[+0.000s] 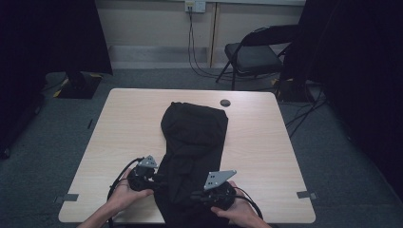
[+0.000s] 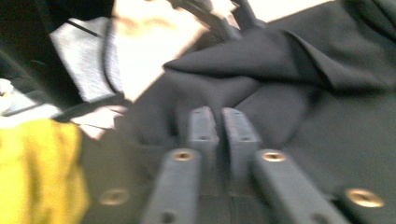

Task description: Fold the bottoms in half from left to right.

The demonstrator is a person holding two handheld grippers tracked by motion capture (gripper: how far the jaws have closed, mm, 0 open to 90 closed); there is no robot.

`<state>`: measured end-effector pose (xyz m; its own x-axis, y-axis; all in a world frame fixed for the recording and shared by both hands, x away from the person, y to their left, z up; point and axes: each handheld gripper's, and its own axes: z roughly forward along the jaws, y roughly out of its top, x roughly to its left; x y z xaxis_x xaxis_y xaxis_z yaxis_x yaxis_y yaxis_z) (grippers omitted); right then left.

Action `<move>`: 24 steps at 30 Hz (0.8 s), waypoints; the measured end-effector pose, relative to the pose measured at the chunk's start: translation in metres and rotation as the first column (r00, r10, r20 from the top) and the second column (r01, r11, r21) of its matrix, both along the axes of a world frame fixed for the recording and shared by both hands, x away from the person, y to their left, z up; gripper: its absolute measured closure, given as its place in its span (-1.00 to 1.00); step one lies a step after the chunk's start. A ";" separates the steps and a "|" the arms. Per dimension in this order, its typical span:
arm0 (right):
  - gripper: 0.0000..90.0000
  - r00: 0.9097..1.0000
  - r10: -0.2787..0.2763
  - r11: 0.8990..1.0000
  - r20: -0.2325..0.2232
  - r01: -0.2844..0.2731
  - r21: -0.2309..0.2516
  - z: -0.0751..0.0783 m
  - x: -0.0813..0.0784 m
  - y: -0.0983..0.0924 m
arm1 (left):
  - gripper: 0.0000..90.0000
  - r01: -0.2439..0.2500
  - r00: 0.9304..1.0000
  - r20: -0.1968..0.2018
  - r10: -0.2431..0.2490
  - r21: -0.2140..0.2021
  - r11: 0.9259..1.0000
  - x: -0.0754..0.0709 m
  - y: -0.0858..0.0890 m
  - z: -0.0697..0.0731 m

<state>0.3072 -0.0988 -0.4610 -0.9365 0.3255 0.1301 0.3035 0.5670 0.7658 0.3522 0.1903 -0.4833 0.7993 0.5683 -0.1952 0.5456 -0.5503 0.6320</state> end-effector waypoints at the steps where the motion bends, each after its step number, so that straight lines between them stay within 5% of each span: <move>1: 0.54 1.000 -0.015 1.000 -0.003 0.015 0.004 -0.001 0.003 -0.002 | 0.29 -0.003 1.000 -0.015 0.003 0.001 1.000 -0.002 0.001 0.001; 3: 0.22 0.997 -0.073 0.997 0.005 0.073 0.032 0.002 0.014 -0.009 | 0.35 0.007 0.999 -0.041 -0.006 0.010 1.000 -0.006 0.001 0.002; 7: 0.07 0.981 -0.189 0.980 0.045 0.186 0.072 0.014 0.034 -0.025 | 0.40 -0.034 0.995 -0.092 0.034 0.007 0.999 -0.015 0.006 0.004; 10: 0.06 0.950 -0.304 0.952 0.077 0.298 0.074 0.017 0.058 -0.040 | 0.31 -0.003 0.992 -0.126 0.002 -0.010 1.000 -0.020 0.008 0.004; 12: 0.00 0.929 -0.362 0.931 0.076 0.357 0.074 0.017 0.074 -0.046 | 0.31 0.031 0.995 -0.090 -0.036 -0.055 0.998 -0.013 0.007 0.010; 14: -0.03 0.907 -0.413 0.910 0.078 0.408 0.077 0.016 0.095 -0.050 | 0.31 0.007 1.000 -0.028 -0.009 -0.084 0.996 0.002 0.006 0.021; 15: -0.10 0.882 -0.462 0.887 0.091 0.458 0.066 0.016 0.115 -0.050 | 0.28 -0.002 1.000 0.004 0.002 -0.090 0.996 0.013 0.005 0.026; 16: -0.10 0.882 -0.462 0.887 0.091 0.458 0.066 0.016 0.115 -0.050 | 0.28 -0.020 0.999 0.040 0.024 -0.091 0.996 0.025 0.003 0.032; 19: -0.18 0.861 -0.496 0.868 0.111 0.496 0.032 0.014 0.143 -0.045 | 0.26 -0.070 0.990 0.115 0.082 -0.104 0.992 0.067 -0.003 0.043; 21: -0.24 0.860 -0.500 0.865 0.106 0.501 0.018 0.012 0.160 -0.041 | 0.22 -0.092 0.985 0.129 0.113 -0.155 0.984 0.097 -0.011 0.046; 24: -0.27 0.845 -0.524 0.850 0.105 0.527 0.002 0.006 0.181 -0.036 | 0.11 -0.143 0.980 0.113 0.167 -0.196 0.970 0.128 -0.021 0.044</move>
